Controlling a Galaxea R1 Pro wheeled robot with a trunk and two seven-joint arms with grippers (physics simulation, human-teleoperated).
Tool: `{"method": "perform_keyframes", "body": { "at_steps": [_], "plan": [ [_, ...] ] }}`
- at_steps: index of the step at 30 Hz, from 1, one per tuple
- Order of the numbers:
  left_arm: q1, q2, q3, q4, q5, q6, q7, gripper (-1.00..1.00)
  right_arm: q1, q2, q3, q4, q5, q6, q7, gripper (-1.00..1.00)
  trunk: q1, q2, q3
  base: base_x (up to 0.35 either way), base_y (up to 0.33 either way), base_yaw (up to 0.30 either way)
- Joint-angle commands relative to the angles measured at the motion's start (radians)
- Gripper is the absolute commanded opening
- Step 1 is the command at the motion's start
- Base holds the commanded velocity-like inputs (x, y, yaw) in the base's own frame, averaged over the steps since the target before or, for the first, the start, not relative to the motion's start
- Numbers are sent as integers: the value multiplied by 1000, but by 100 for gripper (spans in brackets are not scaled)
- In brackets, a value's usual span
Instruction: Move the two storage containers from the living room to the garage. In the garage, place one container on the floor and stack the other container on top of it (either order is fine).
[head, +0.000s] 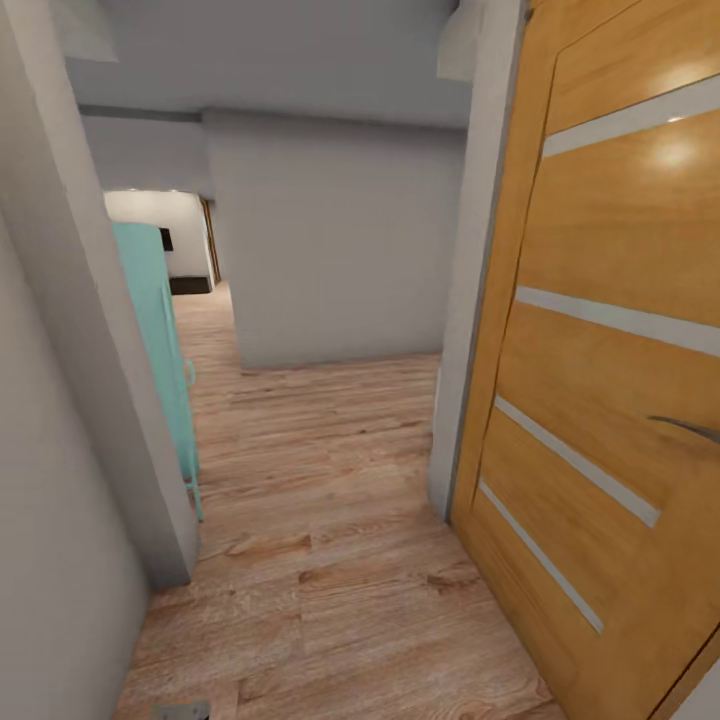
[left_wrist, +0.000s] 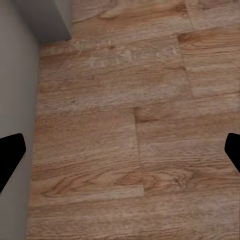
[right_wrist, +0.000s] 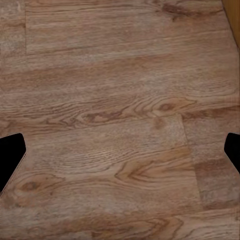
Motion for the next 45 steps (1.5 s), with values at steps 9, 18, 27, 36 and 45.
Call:
{"method": "perform_keyframes", "body": {
  "at_steps": [9, 18, 27, 36, 45],
  "plan": [
    [-1, 0, 5, 0, 0, -3, -1, 100, -1, -1, 1, 1, 3, -3, 0, 100, 1, -1, -1, 341, 57, 0],
    [-1, 0, 5, 0, 0, -3, -1, 100, -1, -2, 1, 1, 3, -3, 0, 100, 1, -1, -1, 345, 5, 0],
    [-1, 0, 5, 0, 0, -3, -1, 100, -1, -2, 1, 1, 3, -3, 0, 100, 1, -1, -1, 346, 0, 0],
    [-1, 0, 5, 0, 0, -3, -1, 100, -1, -2, 1, 1, 3, -3, 0, 100, 1, -1, -1, 346, 0, 0],
    [-1, 0, 5, 0, 0, -3, -1, 100, -1, -2, 1, 1, 3, -3, 0, 100, 1, -1, -1, 346, 0, 97]
  ]
}}
